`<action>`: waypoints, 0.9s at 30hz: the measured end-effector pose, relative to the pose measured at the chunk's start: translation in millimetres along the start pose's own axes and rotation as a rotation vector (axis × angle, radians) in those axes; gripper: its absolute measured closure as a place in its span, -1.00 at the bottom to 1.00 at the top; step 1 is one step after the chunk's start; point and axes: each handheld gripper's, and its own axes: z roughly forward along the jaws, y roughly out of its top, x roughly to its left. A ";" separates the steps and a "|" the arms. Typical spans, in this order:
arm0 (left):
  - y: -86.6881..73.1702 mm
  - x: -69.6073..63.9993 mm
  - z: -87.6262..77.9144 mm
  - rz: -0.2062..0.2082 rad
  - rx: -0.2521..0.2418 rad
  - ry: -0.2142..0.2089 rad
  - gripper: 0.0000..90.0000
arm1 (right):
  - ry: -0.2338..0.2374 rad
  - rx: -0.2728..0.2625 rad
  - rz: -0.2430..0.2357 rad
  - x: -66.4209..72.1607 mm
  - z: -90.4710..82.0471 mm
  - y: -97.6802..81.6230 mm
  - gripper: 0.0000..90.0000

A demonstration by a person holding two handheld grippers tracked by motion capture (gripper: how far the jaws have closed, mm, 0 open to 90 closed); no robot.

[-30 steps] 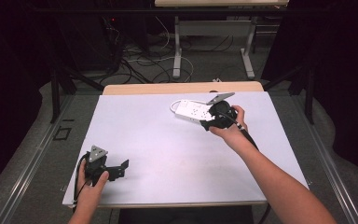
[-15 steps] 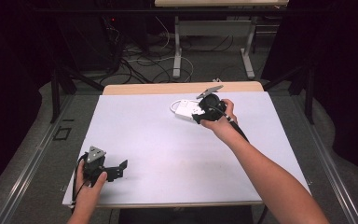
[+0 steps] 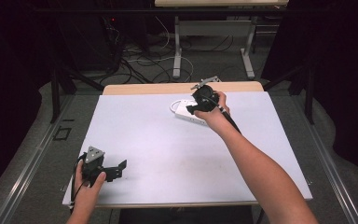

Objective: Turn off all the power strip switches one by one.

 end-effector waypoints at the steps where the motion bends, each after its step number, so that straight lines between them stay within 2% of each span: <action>1: 0.2 0.0 0.6 0.000 0.007 -0.002 -0.97 | 0.002 -0.001 -0.001 -0.2 1.7 1.5 0.15; 3: 0.4 0.1 2.1 0.002 0.013 -0.004 -0.97 | 0.012 -0.005 0.003 -1.1 5.8 3.5 0.19; 6: 0.8 0.1 1.8 0.003 0.020 -0.007 -0.97 | 0.030 0.002 -0.015 -3.8 13.3 5.7 0.21; 10: 0.7 -0.2 1.4 0.003 0.023 -0.008 -0.97 | 0.025 0.001 -0.019 -8.0 23.0 9.3 0.23; 11: 0.7 -0.4 1.3 0.003 0.023 -0.008 -0.97 | 0.018 0.002 -0.018 -9.6 25.3 9.9 0.21; 12: 0.7 -0.5 1.2 0.003 0.023 -0.008 -0.97 | 0.005 0.009 0.007 -9.7 27.6 10.8 0.19; 15: 0.1 -0.1 -0.3 0.011 0.028 -0.008 -0.97 | -0.016 0.015 0.011 -12.8 38.3 13.7 0.19; 17: -0.9 -0.2 -1.1 0.000 0.021 -0.004 -0.97 | -0.021 0.023 0.013 -12.9 40.1 14.8 0.19; 19: -1.5 0.6 -2.8 -0.002 0.022 -0.005 -0.97 | -0.033 0.036 -0.004 -14.4 45.1 16.6 0.19; 22: -2.8 1.4 -5.2 -0.010 0.013 -0.007 -0.97 | -0.044 0.045 0.023 -14.1 50.6 20.1 0.19; 25: -3.5 1.3 -5.4 -0.009 0.014 -0.010 -0.97 | -0.063 0.048 0.013 -15.0 56.4 23.7 0.23; 27: -3.6 0.8 -4.8 -0.008 0.014 -0.013 -0.97 | -0.058 0.042 0.020 -16.0 58.2 23.8 0.24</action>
